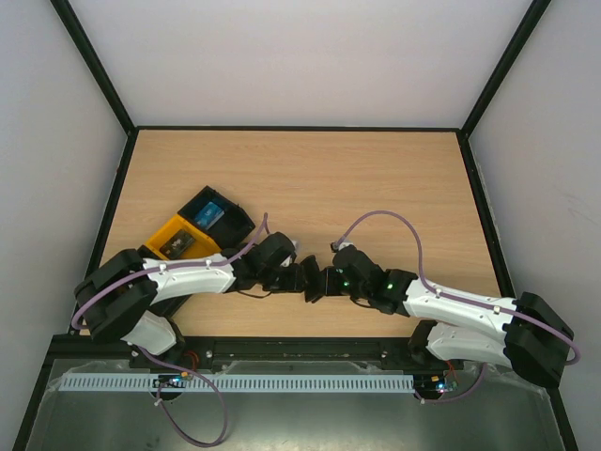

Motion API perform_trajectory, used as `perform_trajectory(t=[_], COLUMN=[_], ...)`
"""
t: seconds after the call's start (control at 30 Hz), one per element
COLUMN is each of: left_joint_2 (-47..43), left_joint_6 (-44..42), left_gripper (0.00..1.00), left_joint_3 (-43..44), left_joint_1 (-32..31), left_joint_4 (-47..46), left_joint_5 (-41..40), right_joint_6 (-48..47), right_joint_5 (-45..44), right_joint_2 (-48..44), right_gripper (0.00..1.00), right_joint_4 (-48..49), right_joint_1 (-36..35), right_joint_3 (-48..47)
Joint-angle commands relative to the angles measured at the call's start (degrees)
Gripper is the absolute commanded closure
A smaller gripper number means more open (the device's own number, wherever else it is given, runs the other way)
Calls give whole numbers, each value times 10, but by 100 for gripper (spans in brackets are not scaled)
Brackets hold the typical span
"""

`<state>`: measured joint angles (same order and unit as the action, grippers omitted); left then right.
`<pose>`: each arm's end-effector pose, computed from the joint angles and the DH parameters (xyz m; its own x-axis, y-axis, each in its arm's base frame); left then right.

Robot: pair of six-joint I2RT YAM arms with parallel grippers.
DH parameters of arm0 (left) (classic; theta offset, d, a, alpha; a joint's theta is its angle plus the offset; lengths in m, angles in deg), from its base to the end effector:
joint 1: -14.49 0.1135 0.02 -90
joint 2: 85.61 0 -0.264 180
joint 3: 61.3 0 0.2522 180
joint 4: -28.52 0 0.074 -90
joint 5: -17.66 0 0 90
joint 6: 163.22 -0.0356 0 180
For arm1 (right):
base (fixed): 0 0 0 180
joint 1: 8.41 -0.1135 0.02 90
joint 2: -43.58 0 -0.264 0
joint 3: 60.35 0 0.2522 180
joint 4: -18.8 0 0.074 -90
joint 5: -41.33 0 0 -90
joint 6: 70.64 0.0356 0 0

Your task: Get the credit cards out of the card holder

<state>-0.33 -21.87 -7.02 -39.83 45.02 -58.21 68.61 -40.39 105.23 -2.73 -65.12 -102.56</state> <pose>0.1608 -0.2388 0.1667 -0.9589 0.0369 -0.2814 0.2162 0.7373 -0.6400 0.1137 0.1825 0.1903 -0.9068 -0.0151 -0.4213 -0.3063 0.7104 0.6336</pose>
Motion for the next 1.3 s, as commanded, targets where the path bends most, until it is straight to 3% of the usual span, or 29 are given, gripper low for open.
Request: perform_trajectory(t=[0.0, 0.53, 1.27], left_joint_2=[16, 25, 12], left_joint_6=[-10, -4, 14], left_gripper=[56, 63, 62], left_joint_3=[14, 12, -32], left_joint_1=[5, 5, 6], left_joint_4=[66, 107, 30], left_joint_5=[-59, -91, -23], right_joint_6=[-4, -13, -16], right_joint_5=[7, -7, -36], right_joint_2=[-13, -8, 12], right_gripper=[98, 98, 98], right_joint_4=[38, 17, 52], right_joint_1=[-3, -4, -3], right_joint_3=[5, 2, 35])
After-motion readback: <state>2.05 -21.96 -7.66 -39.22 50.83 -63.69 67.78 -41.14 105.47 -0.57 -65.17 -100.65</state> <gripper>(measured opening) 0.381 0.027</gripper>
